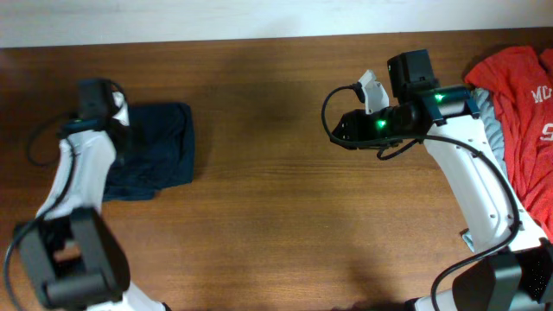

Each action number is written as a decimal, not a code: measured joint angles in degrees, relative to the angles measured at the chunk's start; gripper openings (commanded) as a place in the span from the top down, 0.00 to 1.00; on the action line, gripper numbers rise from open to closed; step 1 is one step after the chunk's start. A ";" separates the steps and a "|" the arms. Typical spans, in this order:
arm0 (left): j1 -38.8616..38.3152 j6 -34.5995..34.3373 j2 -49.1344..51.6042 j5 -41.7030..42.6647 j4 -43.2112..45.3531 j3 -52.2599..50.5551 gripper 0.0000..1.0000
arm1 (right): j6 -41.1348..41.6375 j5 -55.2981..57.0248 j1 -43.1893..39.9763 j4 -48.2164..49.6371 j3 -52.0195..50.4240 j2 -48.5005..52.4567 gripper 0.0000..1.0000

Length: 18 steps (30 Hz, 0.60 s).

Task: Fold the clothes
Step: 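Drag the folded shorts leftward to the table's left edge with the left gripper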

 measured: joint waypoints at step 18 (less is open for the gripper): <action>3.74 -1.95 12.76 -18.56 6.60 -0.79 0.99 | 2.47 -0.02 0.00 2.01 0.00 0.00 0.52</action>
